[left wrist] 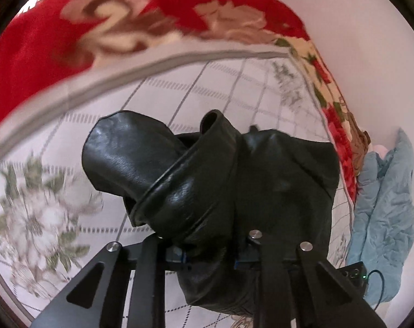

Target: Fold large clothes

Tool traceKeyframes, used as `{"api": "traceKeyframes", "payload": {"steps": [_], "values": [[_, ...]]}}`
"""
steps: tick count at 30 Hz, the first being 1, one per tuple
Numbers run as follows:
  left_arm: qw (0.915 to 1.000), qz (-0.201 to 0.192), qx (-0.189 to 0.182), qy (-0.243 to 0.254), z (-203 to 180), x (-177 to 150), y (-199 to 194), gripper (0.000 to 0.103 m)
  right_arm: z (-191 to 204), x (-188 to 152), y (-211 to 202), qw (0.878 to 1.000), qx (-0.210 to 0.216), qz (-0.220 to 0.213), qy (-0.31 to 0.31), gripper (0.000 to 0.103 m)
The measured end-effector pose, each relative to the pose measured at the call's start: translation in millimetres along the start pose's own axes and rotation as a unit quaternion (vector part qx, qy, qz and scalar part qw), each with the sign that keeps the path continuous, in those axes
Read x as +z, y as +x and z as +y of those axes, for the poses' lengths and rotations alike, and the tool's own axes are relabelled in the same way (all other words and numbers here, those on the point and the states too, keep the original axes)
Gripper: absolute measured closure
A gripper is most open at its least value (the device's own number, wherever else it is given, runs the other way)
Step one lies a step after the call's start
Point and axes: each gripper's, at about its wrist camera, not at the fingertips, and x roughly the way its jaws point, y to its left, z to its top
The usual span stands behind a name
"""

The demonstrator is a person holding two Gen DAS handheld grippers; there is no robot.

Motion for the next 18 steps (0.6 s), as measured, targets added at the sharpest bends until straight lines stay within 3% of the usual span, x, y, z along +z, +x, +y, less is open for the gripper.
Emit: {"api": "traceKeyframes", "payload": {"steps": [7, 11, 18], "values": [[0.9987, -0.032, -0.014, 0.037, -56, 36, -10, 0.088, 50, 37, -36, 0.999, 0.022, -0.020, -0.045, 0.070], [0.9969, -0.047, -0.037, 0.051, -99, 58, 1, 0.088, 74, 81, -64, 0.996, 0.037, -0.042, -0.070, 0.070], [0.9903, -0.053, -0.092, 0.090, -210, 93, 75, 0.088, 65, 187, -128, 0.990, 0.059, -0.102, -0.075, 0.070]]}}
